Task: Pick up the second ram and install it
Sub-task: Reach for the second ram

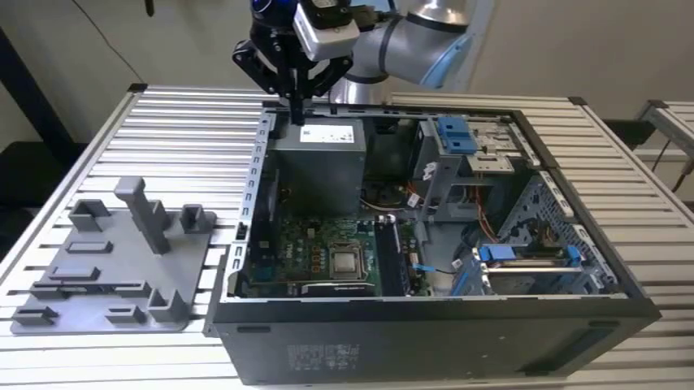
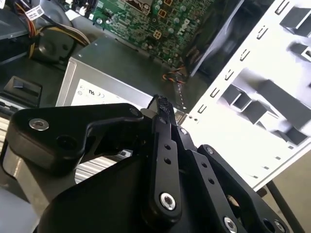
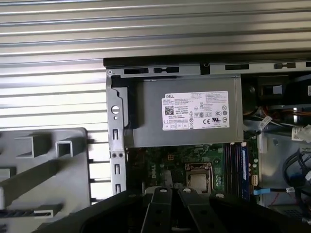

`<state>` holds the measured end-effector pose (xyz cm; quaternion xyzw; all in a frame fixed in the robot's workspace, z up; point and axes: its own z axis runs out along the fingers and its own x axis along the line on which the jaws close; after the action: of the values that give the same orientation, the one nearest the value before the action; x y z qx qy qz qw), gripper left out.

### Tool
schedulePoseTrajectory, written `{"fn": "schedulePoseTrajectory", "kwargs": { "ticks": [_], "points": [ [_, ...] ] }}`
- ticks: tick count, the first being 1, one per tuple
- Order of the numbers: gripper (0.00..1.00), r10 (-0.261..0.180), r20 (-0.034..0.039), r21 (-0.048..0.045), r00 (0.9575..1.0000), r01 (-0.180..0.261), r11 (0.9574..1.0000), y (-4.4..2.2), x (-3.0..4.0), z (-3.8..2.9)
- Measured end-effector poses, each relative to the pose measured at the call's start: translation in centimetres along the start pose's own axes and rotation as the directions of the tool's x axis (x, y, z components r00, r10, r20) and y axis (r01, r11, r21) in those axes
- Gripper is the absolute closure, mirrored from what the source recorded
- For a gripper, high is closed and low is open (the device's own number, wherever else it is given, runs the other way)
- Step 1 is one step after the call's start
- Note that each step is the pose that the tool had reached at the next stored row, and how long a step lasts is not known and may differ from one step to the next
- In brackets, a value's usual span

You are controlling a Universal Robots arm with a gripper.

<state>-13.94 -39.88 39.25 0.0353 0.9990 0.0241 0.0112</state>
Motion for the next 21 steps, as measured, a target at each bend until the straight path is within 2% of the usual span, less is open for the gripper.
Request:
{"fn": "schedulePoseTrajectory", "kwargs": {
  "ticks": [6,21],
  "points": [
    [0.89,0.0,0.0,-0.0001,1.0,0.0,1.0,-0.04,0.65,0.0],
    [0.89,0.0,0.0,0.0001,1.0,0.0,1.0,-0.11,1.5,0.04]
  ]
}}
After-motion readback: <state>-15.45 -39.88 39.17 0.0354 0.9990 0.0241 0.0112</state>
